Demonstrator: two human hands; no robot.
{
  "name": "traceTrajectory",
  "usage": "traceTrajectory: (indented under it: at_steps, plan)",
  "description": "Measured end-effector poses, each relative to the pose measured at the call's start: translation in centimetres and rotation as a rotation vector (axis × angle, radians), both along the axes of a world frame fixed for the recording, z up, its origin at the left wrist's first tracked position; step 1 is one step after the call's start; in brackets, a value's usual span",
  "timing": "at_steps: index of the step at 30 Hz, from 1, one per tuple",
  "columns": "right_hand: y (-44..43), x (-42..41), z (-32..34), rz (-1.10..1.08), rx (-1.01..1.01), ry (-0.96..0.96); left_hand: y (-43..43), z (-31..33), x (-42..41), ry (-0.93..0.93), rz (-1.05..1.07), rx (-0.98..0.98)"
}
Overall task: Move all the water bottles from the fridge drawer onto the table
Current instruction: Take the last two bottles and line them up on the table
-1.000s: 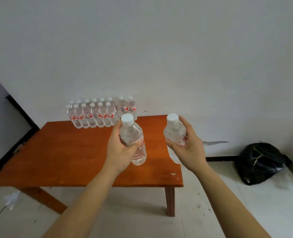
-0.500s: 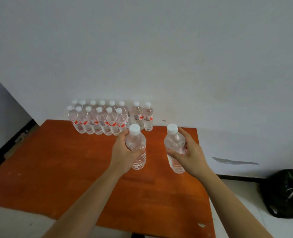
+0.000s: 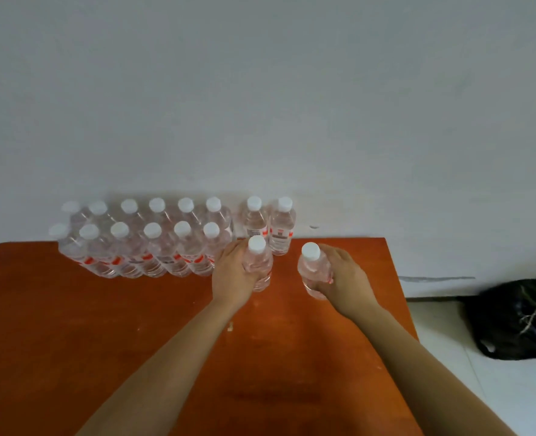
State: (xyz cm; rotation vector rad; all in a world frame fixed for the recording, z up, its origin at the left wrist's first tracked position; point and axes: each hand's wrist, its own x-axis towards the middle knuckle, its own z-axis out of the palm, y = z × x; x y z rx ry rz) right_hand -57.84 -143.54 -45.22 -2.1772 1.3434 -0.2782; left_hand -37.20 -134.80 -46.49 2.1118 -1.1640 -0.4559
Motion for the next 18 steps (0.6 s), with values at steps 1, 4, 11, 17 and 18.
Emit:
traceTrajectory:
  at_steps: [1,4,11,17,18]
  plan:
    - [-0.7,0.9,-0.5,0.0,0.012,0.016,-0.7,-0.5,0.5,0.023,0.001,0.004]
    - [-2.6,3.2,-2.3,0.025,0.035,0.018,-2.5,-1.3,1.5,0.057,-0.018,-0.015]
    - [-5.5,7.5,-4.7,0.034,0.194,-0.152,-5.0,-3.3,3.1,-0.036,-0.027,-0.05]
    - [-6.0,8.4,-5.9,0.08,0.162,-0.166,-4.8,-3.7,3.1,-0.1,-0.028,-0.011]
    - [-6.0,8.3,-5.9,0.074,0.172,-0.175,-4.6,-3.7,2.9,-0.098,-0.029,-0.01]
